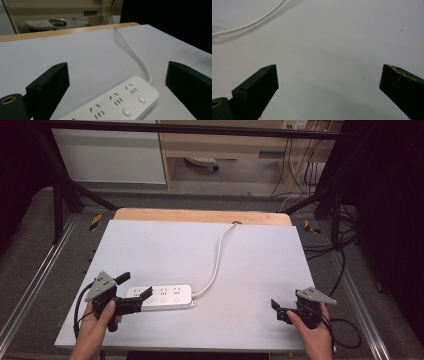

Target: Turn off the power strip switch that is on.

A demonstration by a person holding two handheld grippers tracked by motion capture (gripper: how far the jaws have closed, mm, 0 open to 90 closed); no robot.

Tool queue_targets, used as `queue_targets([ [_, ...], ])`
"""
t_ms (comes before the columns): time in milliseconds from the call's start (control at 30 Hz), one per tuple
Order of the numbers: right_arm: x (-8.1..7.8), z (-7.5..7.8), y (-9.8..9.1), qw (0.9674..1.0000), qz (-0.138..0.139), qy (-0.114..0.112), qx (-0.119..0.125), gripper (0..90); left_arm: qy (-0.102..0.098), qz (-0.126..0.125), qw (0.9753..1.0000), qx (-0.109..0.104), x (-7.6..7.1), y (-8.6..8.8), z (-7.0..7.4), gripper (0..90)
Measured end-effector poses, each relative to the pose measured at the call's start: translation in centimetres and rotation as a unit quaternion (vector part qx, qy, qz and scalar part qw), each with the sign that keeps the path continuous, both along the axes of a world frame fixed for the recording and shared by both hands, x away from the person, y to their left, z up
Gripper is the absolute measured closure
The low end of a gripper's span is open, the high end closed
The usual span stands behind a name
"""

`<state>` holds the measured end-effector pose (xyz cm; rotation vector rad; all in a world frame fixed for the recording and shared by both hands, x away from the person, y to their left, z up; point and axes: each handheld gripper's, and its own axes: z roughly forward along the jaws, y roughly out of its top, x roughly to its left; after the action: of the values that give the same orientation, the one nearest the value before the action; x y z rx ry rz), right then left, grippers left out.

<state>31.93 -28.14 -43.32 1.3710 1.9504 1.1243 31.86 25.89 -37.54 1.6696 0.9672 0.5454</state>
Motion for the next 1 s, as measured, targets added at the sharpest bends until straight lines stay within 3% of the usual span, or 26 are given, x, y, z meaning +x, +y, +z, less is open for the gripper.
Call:
queue_targets([
  [533,0.0,0.0,0.1,1.0,0.005,0.002,0.003,2.3,-0.011,0.029,0.9994,-0.015,-1.4,3.9,1.4,4.5],
  [1000,0.0,0.0,0.1,1.0,0.005,0.003,0.003,2.3,-0.009,0.059,0.998,-0.02,-2.0,6.7,1.2,4.3],
])
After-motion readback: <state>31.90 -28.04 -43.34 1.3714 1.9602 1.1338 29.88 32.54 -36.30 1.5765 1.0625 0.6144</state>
